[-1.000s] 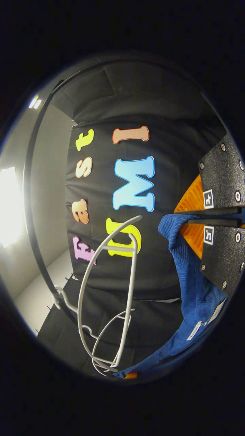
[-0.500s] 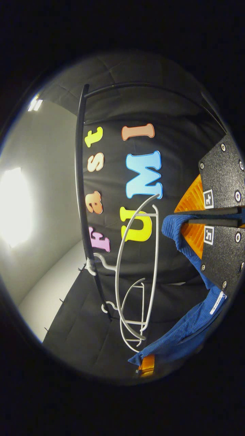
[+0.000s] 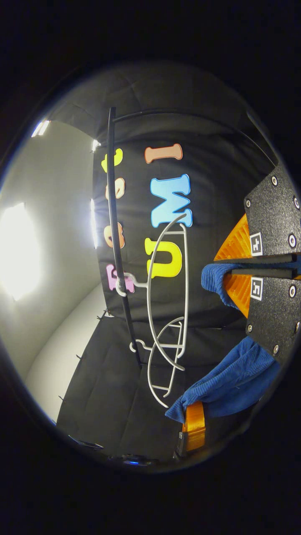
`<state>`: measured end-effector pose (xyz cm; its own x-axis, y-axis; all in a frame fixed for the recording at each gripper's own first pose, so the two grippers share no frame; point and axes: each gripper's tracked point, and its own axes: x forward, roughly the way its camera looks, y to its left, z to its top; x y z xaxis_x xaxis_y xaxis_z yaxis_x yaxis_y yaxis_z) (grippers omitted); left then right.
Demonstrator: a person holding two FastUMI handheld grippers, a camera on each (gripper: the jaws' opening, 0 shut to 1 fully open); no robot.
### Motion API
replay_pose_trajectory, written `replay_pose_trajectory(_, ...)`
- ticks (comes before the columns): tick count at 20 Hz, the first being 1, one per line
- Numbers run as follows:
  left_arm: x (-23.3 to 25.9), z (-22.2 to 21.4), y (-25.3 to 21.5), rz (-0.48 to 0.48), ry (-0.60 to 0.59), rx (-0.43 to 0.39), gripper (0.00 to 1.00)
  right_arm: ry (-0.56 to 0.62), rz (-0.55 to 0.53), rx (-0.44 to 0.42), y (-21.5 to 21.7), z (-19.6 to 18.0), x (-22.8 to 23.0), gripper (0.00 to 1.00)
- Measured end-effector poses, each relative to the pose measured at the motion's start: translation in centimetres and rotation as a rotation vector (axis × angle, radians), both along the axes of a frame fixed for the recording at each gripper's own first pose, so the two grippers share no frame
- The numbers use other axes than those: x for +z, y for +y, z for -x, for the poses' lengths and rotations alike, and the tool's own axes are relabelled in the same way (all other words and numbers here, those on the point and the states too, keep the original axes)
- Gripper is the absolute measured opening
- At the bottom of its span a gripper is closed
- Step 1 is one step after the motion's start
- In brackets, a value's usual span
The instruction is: Grasp the clothes on the hanger with both hands and then place them into the laundry hamper below.
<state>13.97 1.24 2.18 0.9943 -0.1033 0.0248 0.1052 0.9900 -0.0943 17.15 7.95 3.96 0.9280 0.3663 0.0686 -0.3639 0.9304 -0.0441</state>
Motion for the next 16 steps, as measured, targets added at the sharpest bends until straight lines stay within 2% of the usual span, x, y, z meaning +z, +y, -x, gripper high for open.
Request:
replay_pose_trajectory(7,-4.3,2.2,-2.4,0.061,0.076,-0.057,0.01,0.11,0.008,0.019,1.7,4.2,-4.7,0.04)
replay_pose_trajectory(11,-8.7,3.3,-2.6,0.071,0.146,-0.061,0.01,0.175,0.043,0.007,1.4,5.9,-8.5,0.04)
replay_pose_trajectory(12,-9.7,3.4,-2.5,0.074,0.166,-0.061,0.06,0.192,0.055,0.003,1.4,6.1,-9.5,0.04)
replay_pose_trajectory(13,-10.9,3.6,-2.5,0.075,0.187,-0.06,0.01,0.21,0.064,-0.003,1.2,6.3,-10.5,0.04)
replay_pose_trajectory(16,-14.7,3.9,-2.5,0.061,0.246,-0.054,0.01,0.266,0.09,-0.017,0.7,6.6,-13.7,0.04)
